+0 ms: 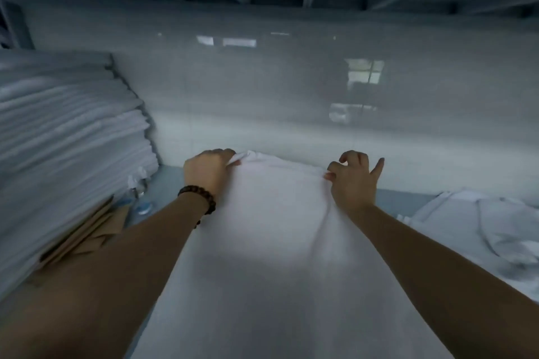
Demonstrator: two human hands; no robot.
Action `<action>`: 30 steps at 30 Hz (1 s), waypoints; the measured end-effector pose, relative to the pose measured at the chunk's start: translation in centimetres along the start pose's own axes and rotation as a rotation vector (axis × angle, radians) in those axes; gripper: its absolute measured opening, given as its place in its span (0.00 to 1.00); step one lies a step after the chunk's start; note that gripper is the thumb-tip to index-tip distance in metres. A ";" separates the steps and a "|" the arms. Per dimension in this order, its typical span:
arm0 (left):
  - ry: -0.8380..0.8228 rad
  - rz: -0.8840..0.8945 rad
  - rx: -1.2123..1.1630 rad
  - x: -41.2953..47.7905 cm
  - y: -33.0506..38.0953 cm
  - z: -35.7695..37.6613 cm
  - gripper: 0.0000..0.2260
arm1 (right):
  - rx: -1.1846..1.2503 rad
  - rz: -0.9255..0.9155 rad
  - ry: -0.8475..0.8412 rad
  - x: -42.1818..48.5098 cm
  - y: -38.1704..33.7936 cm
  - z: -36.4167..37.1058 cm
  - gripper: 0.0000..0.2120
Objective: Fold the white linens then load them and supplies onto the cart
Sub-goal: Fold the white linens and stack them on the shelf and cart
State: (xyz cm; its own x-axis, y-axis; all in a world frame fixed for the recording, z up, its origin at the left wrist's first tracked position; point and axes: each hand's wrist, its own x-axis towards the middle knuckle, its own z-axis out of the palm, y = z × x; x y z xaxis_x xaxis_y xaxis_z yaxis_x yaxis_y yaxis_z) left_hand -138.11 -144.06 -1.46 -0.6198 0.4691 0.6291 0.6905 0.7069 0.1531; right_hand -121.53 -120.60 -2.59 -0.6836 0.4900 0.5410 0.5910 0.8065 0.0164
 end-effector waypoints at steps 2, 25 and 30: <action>-0.034 -0.025 0.017 0.1 -0.5 3.7 0.20 | -0.003 -0.007 -0.039 0.5 0.1 3.1 0.11; -0.824 -0.016 0.084 -12.8 7.4 19.0 0.37 | 0.139 0.051 -0.393 -2.4 -1.2 17.2 0.17; -0.798 -0.027 0.098 -13.0 7.2 18.9 0.38 | 0.173 -0.064 -0.404 -11.3 -0.7 10.3 0.32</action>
State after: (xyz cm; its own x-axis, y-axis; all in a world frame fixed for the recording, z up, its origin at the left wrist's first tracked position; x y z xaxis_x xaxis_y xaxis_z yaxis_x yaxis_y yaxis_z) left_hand -132.17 -135.06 -22.94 -0.7411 0.6617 -0.1137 0.6585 0.7494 0.0697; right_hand -118.67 -123.31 -17.41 -0.8495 0.4993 0.1705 0.4849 0.8662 -0.1208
